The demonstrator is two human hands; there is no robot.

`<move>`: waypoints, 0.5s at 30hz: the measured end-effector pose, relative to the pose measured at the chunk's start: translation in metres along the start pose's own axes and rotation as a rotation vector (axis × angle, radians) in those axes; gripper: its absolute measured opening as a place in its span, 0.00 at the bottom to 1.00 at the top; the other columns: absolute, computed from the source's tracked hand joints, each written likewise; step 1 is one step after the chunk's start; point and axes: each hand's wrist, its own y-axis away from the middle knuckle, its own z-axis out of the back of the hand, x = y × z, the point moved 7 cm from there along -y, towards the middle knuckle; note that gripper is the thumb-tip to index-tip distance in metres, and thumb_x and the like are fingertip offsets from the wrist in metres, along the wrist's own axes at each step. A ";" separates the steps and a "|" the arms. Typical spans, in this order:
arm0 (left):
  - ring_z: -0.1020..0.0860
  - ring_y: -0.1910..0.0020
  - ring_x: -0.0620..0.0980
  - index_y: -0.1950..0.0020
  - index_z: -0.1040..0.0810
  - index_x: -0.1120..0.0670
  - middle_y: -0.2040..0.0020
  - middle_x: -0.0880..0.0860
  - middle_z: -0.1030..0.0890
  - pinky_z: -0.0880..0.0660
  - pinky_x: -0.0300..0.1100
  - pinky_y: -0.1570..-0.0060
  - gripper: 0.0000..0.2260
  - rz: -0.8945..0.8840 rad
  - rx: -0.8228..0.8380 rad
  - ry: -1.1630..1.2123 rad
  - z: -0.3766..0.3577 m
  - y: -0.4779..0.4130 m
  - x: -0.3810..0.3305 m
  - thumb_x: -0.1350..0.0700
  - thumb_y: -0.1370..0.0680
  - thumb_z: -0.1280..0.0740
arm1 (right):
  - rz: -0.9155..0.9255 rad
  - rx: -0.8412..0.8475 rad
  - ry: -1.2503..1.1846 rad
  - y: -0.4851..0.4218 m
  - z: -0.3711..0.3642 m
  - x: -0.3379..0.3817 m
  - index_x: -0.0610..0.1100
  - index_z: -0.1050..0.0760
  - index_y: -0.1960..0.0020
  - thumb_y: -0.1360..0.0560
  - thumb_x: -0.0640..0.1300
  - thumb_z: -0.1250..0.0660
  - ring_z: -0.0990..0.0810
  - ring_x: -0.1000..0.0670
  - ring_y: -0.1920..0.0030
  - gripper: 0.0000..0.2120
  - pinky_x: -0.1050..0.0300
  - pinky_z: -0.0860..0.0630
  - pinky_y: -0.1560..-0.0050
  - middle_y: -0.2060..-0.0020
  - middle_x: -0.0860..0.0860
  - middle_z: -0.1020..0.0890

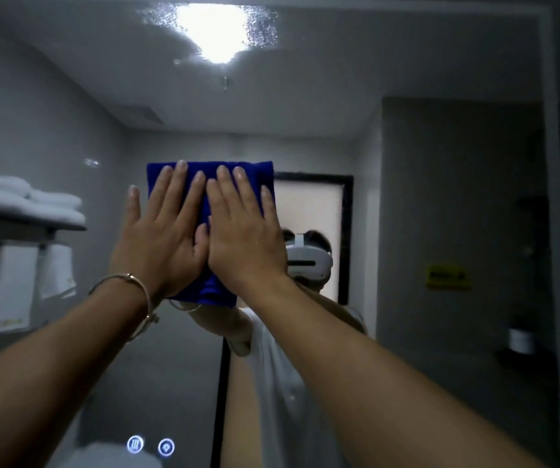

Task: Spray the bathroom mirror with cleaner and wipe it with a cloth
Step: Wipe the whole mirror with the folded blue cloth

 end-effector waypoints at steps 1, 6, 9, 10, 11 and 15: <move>0.53 0.25 0.54 0.26 0.59 0.55 0.24 0.56 0.55 0.52 0.59 0.29 0.29 -0.005 0.010 -0.013 -0.001 0.001 0.003 0.45 0.26 0.61 | 0.007 0.008 -0.002 0.000 -0.001 0.002 0.43 0.50 0.24 0.21 0.50 0.48 0.54 0.47 0.24 0.28 0.47 0.61 0.29 0.24 0.47 0.47; 0.55 0.24 0.56 0.24 0.55 0.58 0.23 0.59 0.54 0.56 0.55 0.28 0.32 0.042 0.026 0.011 0.005 -0.018 -0.006 0.46 0.26 0.58 | 0.122 0.055 0.007 -0.015 0.013 -0.012 0.44 0.52 0.24 0.19 0.51 0.50 0.55 0.50 0.24 0.27 0.51 0.60 0.28 0.23 0.49 0.49; 0.56 0.25 0.58 0.24 0.55 0.59 0.24 0.61 0.55 0.57 0.55 0.28 0.30 0.102 -0.014 0.086 0.015 -0.052 -0.031 0.48 0.24 0.55 | 0.105 0.057 0.005 -0.037 0.036 -0.049 0.46 0.51 0.23 0.19 0.50 0.50 0.55 0.52 0.24 0.26 0.53 0.57 0.27 0.23 0.51 0.49; 0.55 0.25 0.59 0.24 0.55 0.59 0.24 0.61 0.54 0.57 0.55 0.28 0.30 0.107 -0.040 0.105 0.020 -0.066 -0.046 0.49 0.24 0.54 | 0.095 0.049 -0.006 -0.042 0.046 -0.065 0.46 0.51 0.23 0.19 0.50 0.49 0.54 0.52 0.24 0.26 0.53 0.57 0.27 0.23 0.51 0.49; 0.55 0.25 0.59 0.24 0.55 0.59 0.24 0.62 0.54 0.57 0.55 0.28 0.30 0.101 -0.067 0.128 0.026 -0.080 -0.064 0.49 0.23 0.53 | 0.082 0.039 -0.018 -0.045 0.056 -0.084 0.46 0.50 0.24 0.19 0.49 0.48 0.53 0.52 0.24 0.26 0.53 0.56 0.27 0.24 0.51 0.48; 0.54 0.25 0.60 0.24 0.52 0.60 0.24 0.63 0.52 0.57 0.55 0.28 0.30 0.011 -0.147 0.200 0.044 -0.111 -0.158 0.49 0.23 0.52 | -0.005 -0.013 -0.011 -0.025 0.094 -0.174 0.46 0.48 0.24 0.19 0.48 0.47 0.52 0.51 0.25 0.25 0.50 0.53 0.27 0.24 0.50 0.46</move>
